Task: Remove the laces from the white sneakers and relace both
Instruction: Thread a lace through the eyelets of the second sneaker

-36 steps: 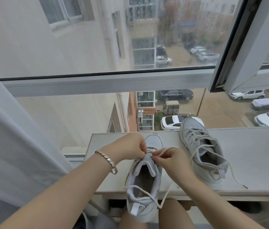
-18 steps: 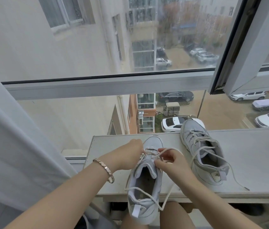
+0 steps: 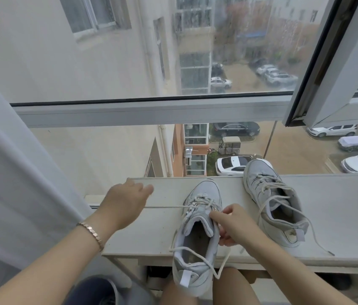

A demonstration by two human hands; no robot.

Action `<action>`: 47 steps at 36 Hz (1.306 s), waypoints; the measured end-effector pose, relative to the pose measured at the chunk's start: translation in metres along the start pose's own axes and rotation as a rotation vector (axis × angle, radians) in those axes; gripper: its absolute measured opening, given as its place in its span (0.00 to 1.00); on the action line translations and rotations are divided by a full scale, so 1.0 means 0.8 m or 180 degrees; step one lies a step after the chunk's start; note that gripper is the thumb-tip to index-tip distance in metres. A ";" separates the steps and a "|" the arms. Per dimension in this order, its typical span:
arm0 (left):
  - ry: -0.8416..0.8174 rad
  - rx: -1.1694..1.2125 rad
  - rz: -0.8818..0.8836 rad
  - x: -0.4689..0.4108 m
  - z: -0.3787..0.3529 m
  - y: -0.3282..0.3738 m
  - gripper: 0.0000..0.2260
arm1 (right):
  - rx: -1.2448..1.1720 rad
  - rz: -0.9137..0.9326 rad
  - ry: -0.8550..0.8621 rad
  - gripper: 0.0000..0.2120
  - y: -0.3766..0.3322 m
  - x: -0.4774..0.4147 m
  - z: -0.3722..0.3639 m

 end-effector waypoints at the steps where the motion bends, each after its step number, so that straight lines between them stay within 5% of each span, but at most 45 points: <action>1: 0.0056 -0.0326 -0.0221 0.009 -0.003 -0.001 0.09 | 0.0012 0.0011 -0.0008 0.10 -0.001 -0.002 -0.001; 3: -0.0083 -0.0587 -0.0107 0.020 -0.015 -0.018 0.03 | 0.0107 0.0057 -0.0026 0.10 -0.002 -0.003 -0.004; 8: -0.1627 -0.0911 0.0589 0.042 -0.069 -0.030 0.13 | 0.0283 0.0254 -0.0016 0.12 -0.006 -0.002 -0.007; 12: -0.0780 0.1334 0.1052 0.003 -0.036 0.015 0.11 | 0.0282 0.0273 -0.0010 0.09 -0.004 -0.007 -0.008; 15: -0.0914 0.3188 0.0663 -0.027 -0.002 0.070 0.06 | 0.0255 0.0320 -0.0015 0.08 -0.004 -0.009 -0.008; 19: -0.1390 0.2776 -0.0012 -0.049 0.010 0.110 0.06 | 0.0225 0.0294 -0.0029 0.07 -0.004 -0.009 -0.006; 25: -0.1728 0.1740 -0.0312 -0.063 0.016 0.113 0.06 | 0.0147 0.0245 -0.0076 0.07 -0.002 -0.009 -0.007; 30: -0.2408 0.1464 -0.0413 -0.062 0.005 0.117 0.18 | 0.0129 0.0281 -0.0116 0.07 -0.002 -0.010 -0.009; 32: -0.2422 0.1422 -0.0405 -0.062 0.005 0.115 0.15 | 0.0134 0.0293 -0.0129 0.08 -0.003 -0.011 -0.009; 37: -0.2096 0.2180 0.0419 -0.061 0.010 0.080 0.13 | 0.0143 0.0292 -0.0139 0.08 -0.003 -0.012 -0.008; 41: -0.1432 0.2419 0.0459 -0.056 0.011 0.042 0.08 | 0.0145 0.0307 -0.0126 0.07 -0.003 -0.014 -0.009; 47: -0.1632 0.3129 0.0946 -0.028 -0.018 0.026 0.18 | 0.0237 0.0341 -0.0164 0.06 -0.003 -0.014 -0.010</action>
Point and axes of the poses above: each hand's wrist, its own x-axis away from the middle knuckle, its own z-axis out of the back of the hand, y = z × x, the point moved 8 cm from there along -x, towards the middle knuckle, and after that the axes turned 13 degrees about -x, right-handed, at the moved point
